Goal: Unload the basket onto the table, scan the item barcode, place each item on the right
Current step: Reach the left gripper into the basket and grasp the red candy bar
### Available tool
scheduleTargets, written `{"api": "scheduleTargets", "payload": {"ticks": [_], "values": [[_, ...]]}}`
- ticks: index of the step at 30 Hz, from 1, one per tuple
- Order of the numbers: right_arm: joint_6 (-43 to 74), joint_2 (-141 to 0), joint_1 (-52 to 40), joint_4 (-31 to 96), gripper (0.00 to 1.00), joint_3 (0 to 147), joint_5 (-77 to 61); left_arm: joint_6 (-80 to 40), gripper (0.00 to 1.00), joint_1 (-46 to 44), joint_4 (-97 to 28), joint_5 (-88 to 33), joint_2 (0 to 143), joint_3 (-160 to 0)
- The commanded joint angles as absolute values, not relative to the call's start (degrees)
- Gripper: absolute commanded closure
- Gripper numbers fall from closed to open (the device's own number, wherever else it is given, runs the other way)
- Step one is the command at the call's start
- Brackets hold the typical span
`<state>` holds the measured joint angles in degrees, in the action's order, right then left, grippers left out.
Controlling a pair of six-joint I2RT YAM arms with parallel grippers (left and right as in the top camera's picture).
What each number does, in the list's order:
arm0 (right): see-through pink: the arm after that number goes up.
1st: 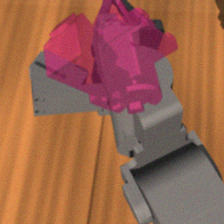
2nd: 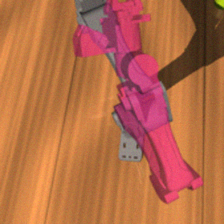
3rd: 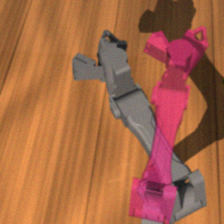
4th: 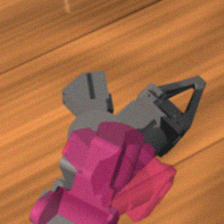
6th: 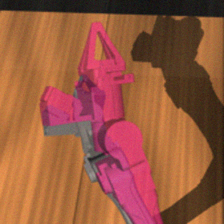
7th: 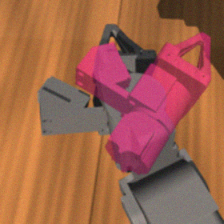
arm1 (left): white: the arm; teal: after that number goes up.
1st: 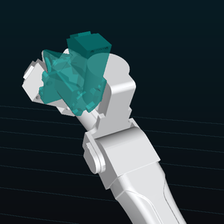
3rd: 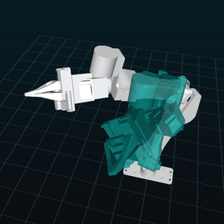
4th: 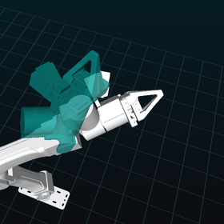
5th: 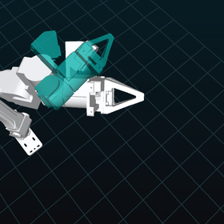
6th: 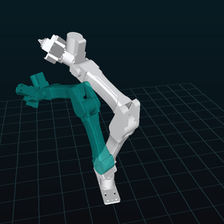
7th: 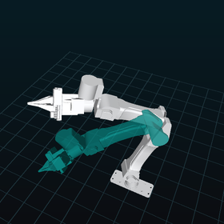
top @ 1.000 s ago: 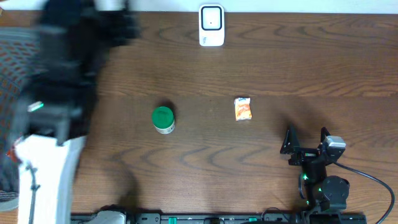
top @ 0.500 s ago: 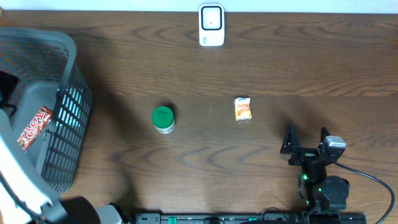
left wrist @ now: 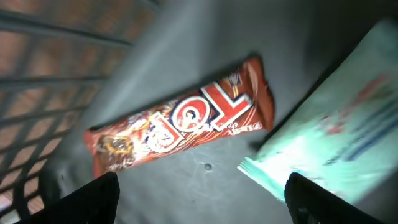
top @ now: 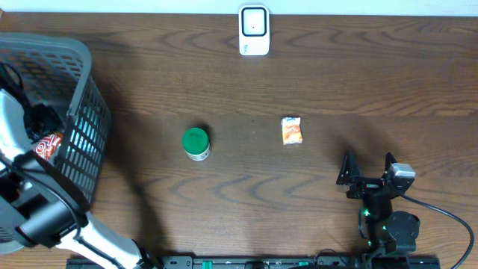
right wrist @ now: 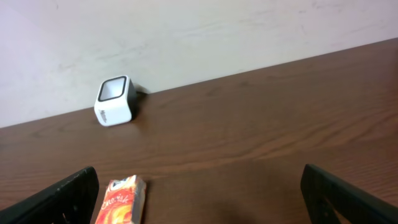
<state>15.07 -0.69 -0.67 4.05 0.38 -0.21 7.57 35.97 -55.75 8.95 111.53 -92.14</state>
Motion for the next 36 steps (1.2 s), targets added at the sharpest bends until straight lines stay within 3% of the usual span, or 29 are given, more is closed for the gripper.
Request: {"api": "scheduleTargets", "payload": {"ticks": [1,8,10,17,29,30,34,36], "values": [[15.62,-0.43,-1.17,4.32,0.01,0.32,-0.08,16.38,0.15,37.01,-55.77,8.99,113.82,-91.94],[15.62,-0.43,-1.17,4.32,0.01,0.32,-0.08,21.1,0.14,39.07,-54.72,8.99,116.68,-91.92],[15.62,-0.43,-1.17,4.32,0.01,0.32,-0.08,21.85,0.09,39.99,-54.46,8.97,116.97,-91.92],[15.62,-0.43,-1.17,4.32,0.01,0.32,-0.08,23.64,0.05,43.7,-53.78,4.84,118.1,-91.92],[15.62,-0.43,-1.17,4.32,0.01,0.32,-0.08,24.64,0.05,45.21,-53.41,3.4,123.33,-91.92],[15.62,-0.43,-1.17,4.32,0.01,0.32,-0.08,24.64,0.1,45.21,-53.45,3.4,123.87,-91.92],[15.62,-0.43,-1.17,4.32,0.01,0.32,-0.08,24.6,0.64,45.21,-53.76,3.4,124.68,-91.92],[15.62,-0.43,-1.17,4.32,0.01,0.32,-0.08,24.58,0.78,45.19,-53.84,3.4,124.66,-91.96]]}}
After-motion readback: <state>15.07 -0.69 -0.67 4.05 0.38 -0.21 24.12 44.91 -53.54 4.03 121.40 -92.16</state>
